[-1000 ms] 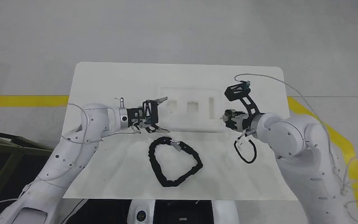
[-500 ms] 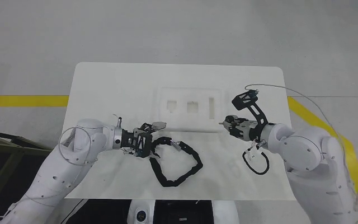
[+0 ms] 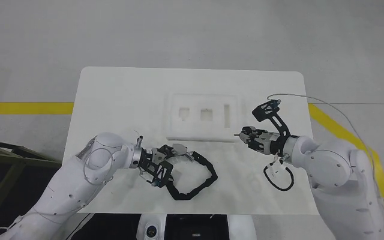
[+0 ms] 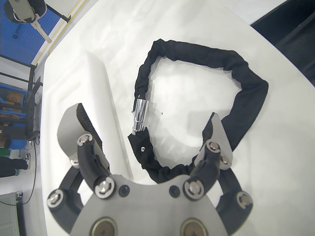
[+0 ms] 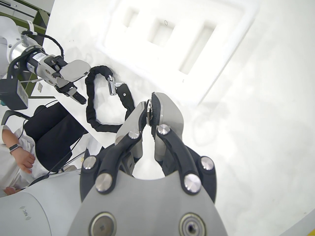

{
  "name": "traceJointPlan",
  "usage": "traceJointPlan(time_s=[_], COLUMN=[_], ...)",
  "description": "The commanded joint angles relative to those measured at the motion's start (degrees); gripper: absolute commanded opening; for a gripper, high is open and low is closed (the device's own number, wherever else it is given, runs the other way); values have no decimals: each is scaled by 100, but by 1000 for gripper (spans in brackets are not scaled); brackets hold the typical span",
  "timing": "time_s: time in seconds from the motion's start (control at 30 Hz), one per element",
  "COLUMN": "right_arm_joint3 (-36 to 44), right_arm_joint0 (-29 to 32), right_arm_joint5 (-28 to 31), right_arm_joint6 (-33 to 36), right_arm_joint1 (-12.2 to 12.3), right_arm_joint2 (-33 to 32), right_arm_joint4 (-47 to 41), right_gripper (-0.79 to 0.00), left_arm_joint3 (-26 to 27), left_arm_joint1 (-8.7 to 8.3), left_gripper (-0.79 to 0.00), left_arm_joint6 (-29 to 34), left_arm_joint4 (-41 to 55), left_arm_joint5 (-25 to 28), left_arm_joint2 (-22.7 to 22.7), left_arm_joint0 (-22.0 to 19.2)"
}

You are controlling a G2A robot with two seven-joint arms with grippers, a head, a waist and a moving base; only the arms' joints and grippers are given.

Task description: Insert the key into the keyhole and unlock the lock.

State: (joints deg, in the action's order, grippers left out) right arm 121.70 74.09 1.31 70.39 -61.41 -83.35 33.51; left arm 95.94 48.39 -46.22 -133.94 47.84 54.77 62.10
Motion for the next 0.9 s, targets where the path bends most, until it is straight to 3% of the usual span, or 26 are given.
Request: traceJointPlan(time_s=[0.0,0.27,0.43,0.63,0.77,0.87], right_arm_joint3=[-28,-128,-167,-201,-297,-373], right_arm_joint0=[-9,-6,8,28,25,-2], right_arm_joint5=[17,87,114,136,205,240], right_arm_joint6=[-17,-100,-116,-151,-219,-264], right_arm_joint1=[8,45,73,104,119,130], right_arm_joint2=[1,-17,-52,-92,-90,-88], right_arm_joint4=[-46,-216,-273,-357,-505,-605], right_gripper=[-785,-785,-785,-785,-785,-785], left_arm_joint3=[5,-44,-188,-389,-549,-618], left_arm_joint1=[17,136,217,301,356,384], left_gripper=[-15,-123,-114,-172,-151,-68], left_arm_joint6=[63,389,581,710,748,848], left_arm_joint4=[28,91,64,-53,154,436], left_arm_joint5=[7,-129,-372,-567,-598,-531], left_arm_joint2=[-80,-451,-664,-911,-959,-913], left_arm_joint0=[-49,-351,-518,-709,-812,-849])
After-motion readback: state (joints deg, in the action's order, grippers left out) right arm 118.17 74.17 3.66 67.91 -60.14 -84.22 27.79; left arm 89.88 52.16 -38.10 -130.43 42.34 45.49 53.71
